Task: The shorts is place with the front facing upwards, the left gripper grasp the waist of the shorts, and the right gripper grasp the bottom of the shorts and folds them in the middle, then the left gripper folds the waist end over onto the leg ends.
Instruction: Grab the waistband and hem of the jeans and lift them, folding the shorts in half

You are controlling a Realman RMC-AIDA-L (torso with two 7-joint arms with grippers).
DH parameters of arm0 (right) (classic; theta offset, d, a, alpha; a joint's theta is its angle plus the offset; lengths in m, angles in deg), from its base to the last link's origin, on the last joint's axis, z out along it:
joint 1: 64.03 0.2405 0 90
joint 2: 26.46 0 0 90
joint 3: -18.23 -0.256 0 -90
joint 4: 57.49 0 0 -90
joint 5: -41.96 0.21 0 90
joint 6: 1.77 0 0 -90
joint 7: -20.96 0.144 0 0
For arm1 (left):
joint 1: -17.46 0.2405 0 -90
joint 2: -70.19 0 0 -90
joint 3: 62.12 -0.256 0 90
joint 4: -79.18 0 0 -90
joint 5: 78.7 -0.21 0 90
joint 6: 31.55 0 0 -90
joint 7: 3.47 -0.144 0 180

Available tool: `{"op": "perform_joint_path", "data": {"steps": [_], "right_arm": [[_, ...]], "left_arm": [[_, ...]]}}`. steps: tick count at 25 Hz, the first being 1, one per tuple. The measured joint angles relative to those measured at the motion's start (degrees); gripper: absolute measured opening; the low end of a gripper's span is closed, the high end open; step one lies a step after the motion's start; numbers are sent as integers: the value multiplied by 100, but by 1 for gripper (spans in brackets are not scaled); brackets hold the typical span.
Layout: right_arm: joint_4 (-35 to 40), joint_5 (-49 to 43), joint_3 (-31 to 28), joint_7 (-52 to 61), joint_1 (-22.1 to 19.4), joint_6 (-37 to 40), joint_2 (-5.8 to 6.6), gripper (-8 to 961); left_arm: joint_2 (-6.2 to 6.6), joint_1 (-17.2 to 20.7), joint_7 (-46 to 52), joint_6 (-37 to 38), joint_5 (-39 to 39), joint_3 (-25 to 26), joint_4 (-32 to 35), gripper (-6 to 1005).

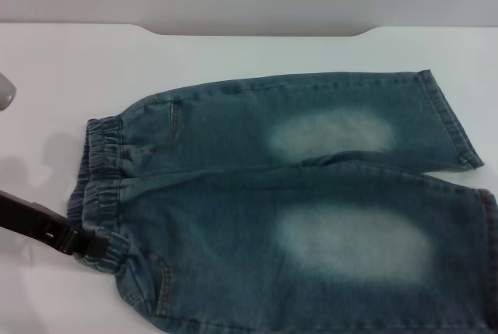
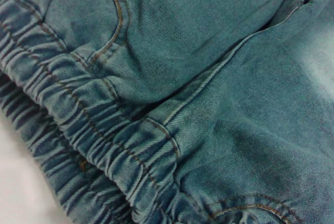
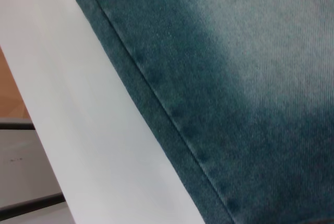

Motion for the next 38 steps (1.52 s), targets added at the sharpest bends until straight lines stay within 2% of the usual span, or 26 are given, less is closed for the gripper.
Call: {"op": "perform_joint_path", "data": {"steps": [11,16,28,29,33,38], "right_arm": [[-5,-4,5,-1,-25,34,0,75],[26,22,-12,-34,-59,18,-1,17],[855,1121,-177,-84,-305,142,43,18],[912,1188,-193,-94,-323,166,43,18],[1186,1511,-228,-119,-442,225,55,18],[1538,2061,-281,-125,-643,322,128,17]], "left_arm": [[-2,0,-9,16,-7,0,0,43],[-11,20,-9,17,18,25,52,43],[-18,-28,18,25,306,61,312,43],[-7,-41,57,70,661,97,642,43],[-14,-52,73,77,853,206,854,43],[-14,-35,95,79,1157,286,1081,43]]}}
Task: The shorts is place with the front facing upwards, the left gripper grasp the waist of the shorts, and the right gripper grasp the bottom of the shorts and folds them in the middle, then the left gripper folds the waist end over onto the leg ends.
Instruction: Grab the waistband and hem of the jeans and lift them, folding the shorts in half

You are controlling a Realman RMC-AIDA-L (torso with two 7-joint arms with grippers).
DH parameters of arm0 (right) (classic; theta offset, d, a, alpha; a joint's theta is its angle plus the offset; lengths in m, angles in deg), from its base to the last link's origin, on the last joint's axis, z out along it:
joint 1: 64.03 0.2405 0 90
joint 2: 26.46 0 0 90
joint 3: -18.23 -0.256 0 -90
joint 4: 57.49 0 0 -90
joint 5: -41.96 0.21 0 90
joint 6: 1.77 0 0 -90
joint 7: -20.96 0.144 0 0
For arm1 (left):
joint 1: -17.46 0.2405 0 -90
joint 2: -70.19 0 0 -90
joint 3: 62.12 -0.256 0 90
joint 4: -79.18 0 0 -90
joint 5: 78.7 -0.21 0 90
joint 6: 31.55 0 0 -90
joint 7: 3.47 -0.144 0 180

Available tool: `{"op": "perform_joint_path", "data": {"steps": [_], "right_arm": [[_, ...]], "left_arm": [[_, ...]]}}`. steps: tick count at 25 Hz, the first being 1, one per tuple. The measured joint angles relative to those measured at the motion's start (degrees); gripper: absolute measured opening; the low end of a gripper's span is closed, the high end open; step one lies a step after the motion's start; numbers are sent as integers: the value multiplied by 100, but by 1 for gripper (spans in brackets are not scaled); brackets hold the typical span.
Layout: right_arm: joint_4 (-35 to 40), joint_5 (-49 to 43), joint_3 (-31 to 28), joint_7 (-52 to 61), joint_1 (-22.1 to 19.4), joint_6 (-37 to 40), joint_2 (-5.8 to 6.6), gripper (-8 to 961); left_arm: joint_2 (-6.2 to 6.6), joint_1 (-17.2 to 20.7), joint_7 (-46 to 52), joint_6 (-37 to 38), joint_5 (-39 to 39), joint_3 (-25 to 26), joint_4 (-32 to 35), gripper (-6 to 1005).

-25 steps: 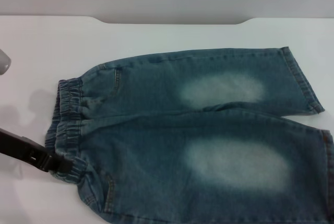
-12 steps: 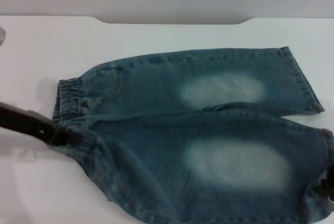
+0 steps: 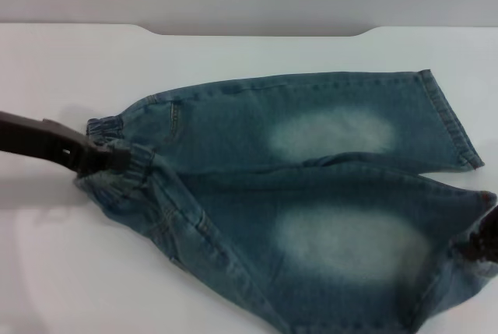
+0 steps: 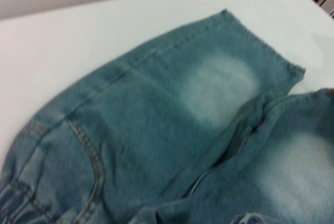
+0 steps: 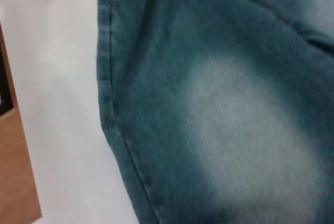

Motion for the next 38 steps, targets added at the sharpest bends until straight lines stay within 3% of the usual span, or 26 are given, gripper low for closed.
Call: {"op": "perform_joint_path", "data": {"steps": [9,18,28,38], "right_arm": [[403,523,-721,-171,-161,43,21,17],[471,1114,-1479,-381,-217,-11,66,18],[527,1688,-1869,-529,-310,-346,96,17],[507,2342,-2056,-672,-424,-872,42,17]], "left_arm": [[10,10,33,18,226,62,209,43],[19,35,-20,-93,252,679,341,43],[-16,136,-31,-567,324,823,359,44],[-21,145,-27,-940,792,761,302,44]]}}
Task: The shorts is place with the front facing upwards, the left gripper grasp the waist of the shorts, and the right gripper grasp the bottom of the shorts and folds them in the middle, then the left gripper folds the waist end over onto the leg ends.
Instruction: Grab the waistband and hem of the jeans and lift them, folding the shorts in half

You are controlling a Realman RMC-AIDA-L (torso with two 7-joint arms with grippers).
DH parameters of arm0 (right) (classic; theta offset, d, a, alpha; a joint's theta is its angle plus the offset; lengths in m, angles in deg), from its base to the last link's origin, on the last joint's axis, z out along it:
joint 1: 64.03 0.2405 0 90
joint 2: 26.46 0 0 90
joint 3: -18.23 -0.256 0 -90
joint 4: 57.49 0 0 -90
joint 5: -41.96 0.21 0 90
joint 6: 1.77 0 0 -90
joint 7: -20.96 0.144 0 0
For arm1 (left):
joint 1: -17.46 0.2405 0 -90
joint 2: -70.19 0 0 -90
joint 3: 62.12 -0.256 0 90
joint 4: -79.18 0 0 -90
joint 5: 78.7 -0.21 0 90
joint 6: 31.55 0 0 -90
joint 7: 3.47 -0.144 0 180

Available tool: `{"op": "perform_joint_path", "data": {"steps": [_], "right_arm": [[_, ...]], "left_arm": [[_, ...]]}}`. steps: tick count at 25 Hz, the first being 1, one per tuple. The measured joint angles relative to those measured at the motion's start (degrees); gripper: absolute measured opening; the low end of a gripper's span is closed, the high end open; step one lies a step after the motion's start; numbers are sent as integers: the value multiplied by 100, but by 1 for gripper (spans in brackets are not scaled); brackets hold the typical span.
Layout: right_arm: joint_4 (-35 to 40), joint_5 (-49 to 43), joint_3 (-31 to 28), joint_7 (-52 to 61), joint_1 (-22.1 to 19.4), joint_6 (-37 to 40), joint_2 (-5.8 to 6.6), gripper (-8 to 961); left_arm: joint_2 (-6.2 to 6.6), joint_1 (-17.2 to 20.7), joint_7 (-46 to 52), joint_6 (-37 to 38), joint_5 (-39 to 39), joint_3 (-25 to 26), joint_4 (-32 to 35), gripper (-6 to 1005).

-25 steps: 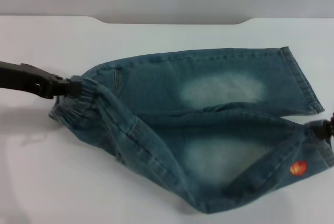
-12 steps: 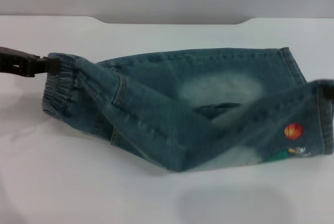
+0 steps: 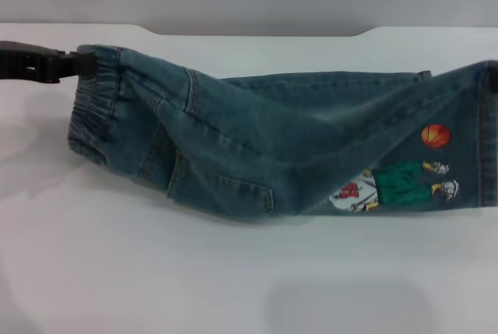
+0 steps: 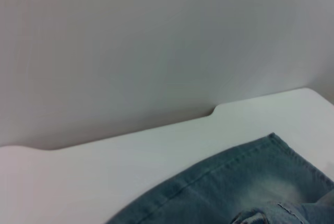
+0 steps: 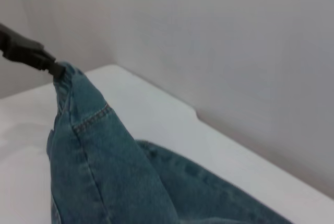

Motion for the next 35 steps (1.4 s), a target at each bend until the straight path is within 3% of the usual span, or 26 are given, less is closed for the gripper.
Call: {"op": "perform_joint_path", "data": {"steps": [21,35], "right_arm": [[-98,722,-119,-211,-214,-1021,-138,17],[-518,705,-207,-342,-309,-1095,-20,17]], "left_arm": [[-9,168,-24,-863,787,-519,-14,44],[-1,399,-21,-1149,794,-496,14,44]]}}
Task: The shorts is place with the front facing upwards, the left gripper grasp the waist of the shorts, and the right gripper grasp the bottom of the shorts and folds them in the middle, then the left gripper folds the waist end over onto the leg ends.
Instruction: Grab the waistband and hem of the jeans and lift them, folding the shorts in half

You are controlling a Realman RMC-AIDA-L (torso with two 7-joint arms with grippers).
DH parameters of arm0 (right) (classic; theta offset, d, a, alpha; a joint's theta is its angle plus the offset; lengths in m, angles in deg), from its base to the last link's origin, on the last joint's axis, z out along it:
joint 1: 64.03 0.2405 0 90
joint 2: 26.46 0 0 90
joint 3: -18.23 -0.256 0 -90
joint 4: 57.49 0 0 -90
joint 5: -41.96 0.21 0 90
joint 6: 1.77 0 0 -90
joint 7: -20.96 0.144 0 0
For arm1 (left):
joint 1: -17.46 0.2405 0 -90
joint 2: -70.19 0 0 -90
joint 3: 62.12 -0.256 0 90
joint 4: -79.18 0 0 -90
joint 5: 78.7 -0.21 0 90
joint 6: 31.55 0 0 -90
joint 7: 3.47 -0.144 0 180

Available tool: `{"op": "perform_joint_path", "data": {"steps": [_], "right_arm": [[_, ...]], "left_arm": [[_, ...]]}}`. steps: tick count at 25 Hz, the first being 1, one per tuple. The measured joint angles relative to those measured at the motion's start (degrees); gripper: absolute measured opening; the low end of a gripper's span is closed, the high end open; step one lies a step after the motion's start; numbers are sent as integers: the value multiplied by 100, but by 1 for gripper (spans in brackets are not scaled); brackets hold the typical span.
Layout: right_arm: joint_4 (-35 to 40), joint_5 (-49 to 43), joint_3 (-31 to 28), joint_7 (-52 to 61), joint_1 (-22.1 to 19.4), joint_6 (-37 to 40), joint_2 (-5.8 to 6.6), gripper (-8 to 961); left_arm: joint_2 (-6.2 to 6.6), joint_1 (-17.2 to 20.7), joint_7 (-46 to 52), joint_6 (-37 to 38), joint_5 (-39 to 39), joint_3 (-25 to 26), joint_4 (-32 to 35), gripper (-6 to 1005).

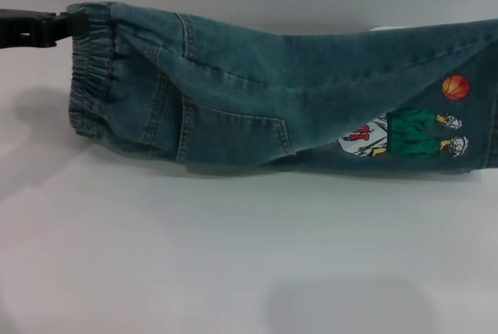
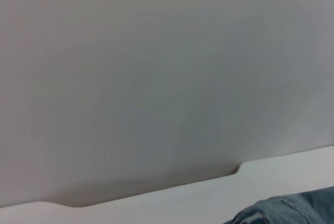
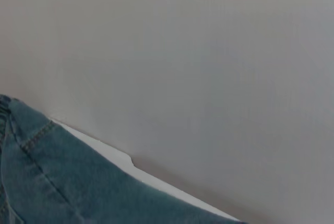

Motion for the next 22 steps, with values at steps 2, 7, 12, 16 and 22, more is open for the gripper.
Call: {"op": "perform_joint_path", "data": {"steps": [2,7,12,16,22], "right_arm": [[-41,1,0,-83,-31,-1,12,17],[-263,-5,-4,-117,-72,-59,144,17],[-421,-23,-3,-119,-121,-63,246,17],[-570,-28,-4,-124,-140,-119,326,18],[-833,-32,47,-239,-95,-294,347,18]], "left_arm": [[0,13,1,-30,0,-7,0,44],[4,56,10,-158,-15,-15,-15,44],[12,96,28,-254,-25,-24,-19,44],[7,99,31,-309,-36,-24,-25,44],[-8,99,27,-386,-29,-96,-56,44]]}}
